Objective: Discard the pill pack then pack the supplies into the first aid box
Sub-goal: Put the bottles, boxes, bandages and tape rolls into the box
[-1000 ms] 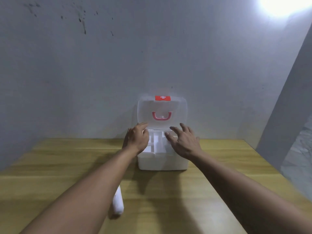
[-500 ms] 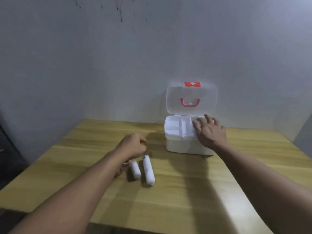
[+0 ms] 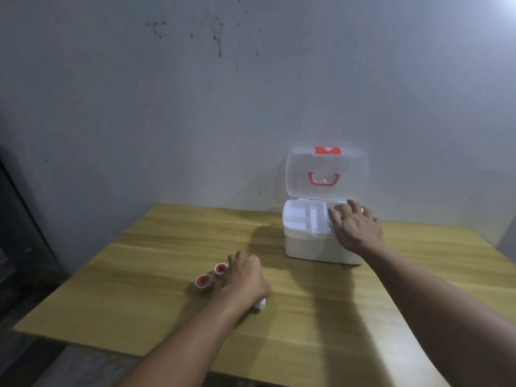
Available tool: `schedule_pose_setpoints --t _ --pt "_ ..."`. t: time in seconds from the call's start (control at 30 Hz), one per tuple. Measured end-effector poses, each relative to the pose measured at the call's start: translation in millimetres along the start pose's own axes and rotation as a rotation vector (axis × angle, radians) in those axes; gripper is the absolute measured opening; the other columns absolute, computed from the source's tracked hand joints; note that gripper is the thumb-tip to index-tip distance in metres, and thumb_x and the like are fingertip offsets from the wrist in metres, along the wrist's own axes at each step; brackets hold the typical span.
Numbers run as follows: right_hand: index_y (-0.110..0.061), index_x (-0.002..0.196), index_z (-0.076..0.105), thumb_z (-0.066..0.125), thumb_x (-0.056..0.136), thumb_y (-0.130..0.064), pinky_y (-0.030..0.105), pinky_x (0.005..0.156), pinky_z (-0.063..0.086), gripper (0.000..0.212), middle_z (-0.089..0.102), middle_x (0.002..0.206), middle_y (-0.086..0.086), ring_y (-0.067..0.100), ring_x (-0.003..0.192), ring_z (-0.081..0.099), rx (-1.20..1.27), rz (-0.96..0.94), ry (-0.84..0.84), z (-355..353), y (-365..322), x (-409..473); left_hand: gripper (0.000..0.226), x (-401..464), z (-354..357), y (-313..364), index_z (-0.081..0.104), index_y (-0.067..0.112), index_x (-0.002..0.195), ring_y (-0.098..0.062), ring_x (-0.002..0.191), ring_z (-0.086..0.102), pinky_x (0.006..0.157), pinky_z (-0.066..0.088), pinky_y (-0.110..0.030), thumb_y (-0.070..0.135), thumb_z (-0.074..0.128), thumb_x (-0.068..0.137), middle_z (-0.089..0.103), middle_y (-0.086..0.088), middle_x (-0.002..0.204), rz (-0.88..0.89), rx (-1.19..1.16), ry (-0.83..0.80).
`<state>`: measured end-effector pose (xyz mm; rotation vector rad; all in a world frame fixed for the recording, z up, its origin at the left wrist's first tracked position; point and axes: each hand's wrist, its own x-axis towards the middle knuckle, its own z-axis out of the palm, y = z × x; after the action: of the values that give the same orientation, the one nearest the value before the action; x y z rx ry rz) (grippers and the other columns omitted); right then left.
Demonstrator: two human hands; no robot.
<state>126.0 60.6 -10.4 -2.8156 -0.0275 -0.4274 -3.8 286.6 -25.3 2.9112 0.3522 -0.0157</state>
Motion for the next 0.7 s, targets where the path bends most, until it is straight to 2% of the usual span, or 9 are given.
schedule_pose_setpoints --t 0.03,0.1,0.17,0.33,0.4,0.47,0.57,0.7 --pt "-0.031 0.129 0.046 0.015 0.088 -0.062 0.051 0.104 0.029 0.06 0.031 0.152 0.004 0.033 0.135 0.031 0.005 0.001 0.003 0 0 0 0.021 0 2 1 0.057 0.016 0.093 -0.03 0.118 0.04 0.091 0.043 -0.044 0.027 0.065 0.076 0.048 -0.009 0.12 0.013 0.002 0.01" --pt "-0.031 0.128 0.047 0.015 0.088 -0.061 0.051 0.103 0.029 0.06 0.031 0.152 0.004 0.033 0.135 0.032 0.013 0.004 0.008 -1 0 -1 0.024 1 6 3 0.059 0.014 0.104 -0.03 0.118 0.037 0.085 0.037 -0.038 0.027 0.056 0.084 0.047 -0.011 0.121 0.041 0.019 0.028" --pt "-0.031 0.127 0.047 0.015 0.087 -0.061 0.051 0.103 0.03 0.06 0.032 0.151 0.004 0.033 0.134 0.033 0.019 0.004 0.014 -2 -1 -1 0.027 3 11 2 0.06 0.01 0.105 -0.028 0.117 0.036 0.081 0.032 -0.032 0.023 0.056 0.082 0.046 -0.01 0.122 0.048 0.021 0.078" --pt "-0.031 0.126 0.049 0.015 0.088 -0.061 0.05 0.101 0.031 0.059 0.033 0.15 0.005 0.033 0.133 0.033 0.009 -0.001 0.02 -2 -1 -2 0.018 7 17 0 0.066 0.012 0.096 -0.022 0.109 0.047 0.073 0.035 -0.028 0.015 0.063 0.078 0.055 -0.005 0.111 0.094 -0.101 0.171" --pt "-0.031 0.126 0.05 0.017 0.089 -0.06 0.051 0.102 0.031 0.057 0.034 0.15 0.004 0.033 0.134 0.033 0.016 -0.003 0.025 -3 -1 -3 0.017 12 10 2 0.07 0.01 0.092 -0.023 0.101 0.053 0.074 0.041 -0.029 0.018 0.068 0.077 0.063 -0.006 0.106 0.118 -0.203 0.258" --pt "-0.031 0.126 0.05 0.017 0.09 -0.059 0.051 0.102 0.031 0.057 0.033 0.151 0.005 0.032 0.135 0.032 0.019 -0.01 0.025 -3 -1 -4 0.019 20 -4 5 0.073 0.008 0.091 -0.026 0.095 0.058 0.076 0.044 -0.03 0.013 0.065 0.075 0.068 -0.009 0.104 0.133 -0.323 0.384" --pt "-0.031 0.126 0.049 0.017 0.09 -0.059 0.051 0.102 0.03 0.056 0.033 0.151 0.005 0.032 0.135 0.032 0.015 -0.022 0.019 -3 -1 -4 0.017 35 -35 18 0.073 0.006 0.084 -0.032 0.087 0.059 0.067 0.037 -0.026 0.007 0.062 0.071 0.069 -0.013 0.094 0.128 -0.469 0.536" --pt "-0.03 0.127 0.049 0.015 0.09 -0.059 0.052 0.103 0.03 0.058 0.032 0.151 0.005 0.032 0.136 0.031 0.017 -0.032 0.022 -3 0 -2 0.013 61 -64 47 0.073 0.007 0.083 -0.031 0.085 0.06 0.067 0.037 -0.027 0.009 0.064 0.073 0.067 -0.015 0.089 0.267 -0.462 0.488"
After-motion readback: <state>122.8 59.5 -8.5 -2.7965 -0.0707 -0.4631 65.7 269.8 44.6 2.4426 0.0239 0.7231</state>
